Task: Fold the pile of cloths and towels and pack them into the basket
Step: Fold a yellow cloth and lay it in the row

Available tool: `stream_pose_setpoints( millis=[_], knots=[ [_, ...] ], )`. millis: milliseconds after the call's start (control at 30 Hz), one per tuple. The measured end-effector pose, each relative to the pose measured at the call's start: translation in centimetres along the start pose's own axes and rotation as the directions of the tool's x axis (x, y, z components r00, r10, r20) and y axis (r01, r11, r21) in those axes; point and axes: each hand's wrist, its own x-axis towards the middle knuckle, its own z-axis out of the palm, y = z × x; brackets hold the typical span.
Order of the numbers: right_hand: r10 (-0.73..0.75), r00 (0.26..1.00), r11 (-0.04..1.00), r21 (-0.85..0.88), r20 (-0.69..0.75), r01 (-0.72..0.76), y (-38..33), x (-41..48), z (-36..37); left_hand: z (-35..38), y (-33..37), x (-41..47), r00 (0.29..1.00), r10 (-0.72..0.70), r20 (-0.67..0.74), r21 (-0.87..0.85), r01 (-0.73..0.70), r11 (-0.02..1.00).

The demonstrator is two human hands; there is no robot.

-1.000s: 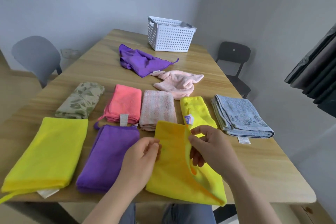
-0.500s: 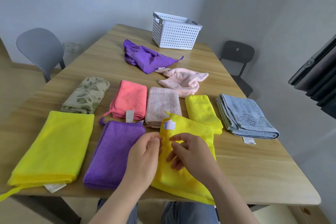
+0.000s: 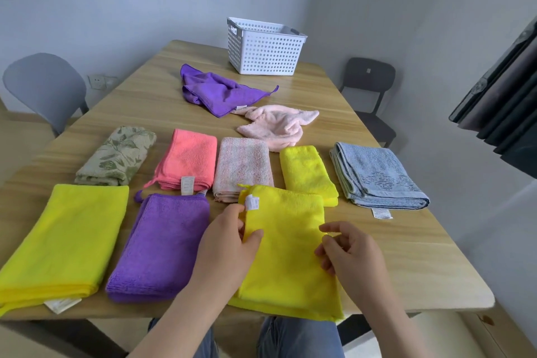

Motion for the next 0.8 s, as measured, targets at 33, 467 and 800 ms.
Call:
stream_pose_setpoints(
  millis=[33, 467, 800],
  knots=[
    [-0.024, 0.999, 0.999, -0.037, -0.026, 0.023, 0.3, -0.2, -0.2, 0.0, 0.1, 0.0, 1.0, 0.002, -0.009, 0.008, -0.002, 1.0],
    [-0.221, 0.939, 0.967, -0.063, 0.265, 0.245, 4.1, -4.3, -2.5, -0.1, -0.1, 0.9, 0.994, -0.109, -0.011, -0.151, 0.106, 0.983],
    [-0.448, 0.885, 0.841, -0.275, 0.129, 0.466, 4.9, -4.9, -0.5, -0.9, 0.5, 0.7, 0.984, 0.145, -0.104, -0.028, -0.149, 0.988]
  ],
)
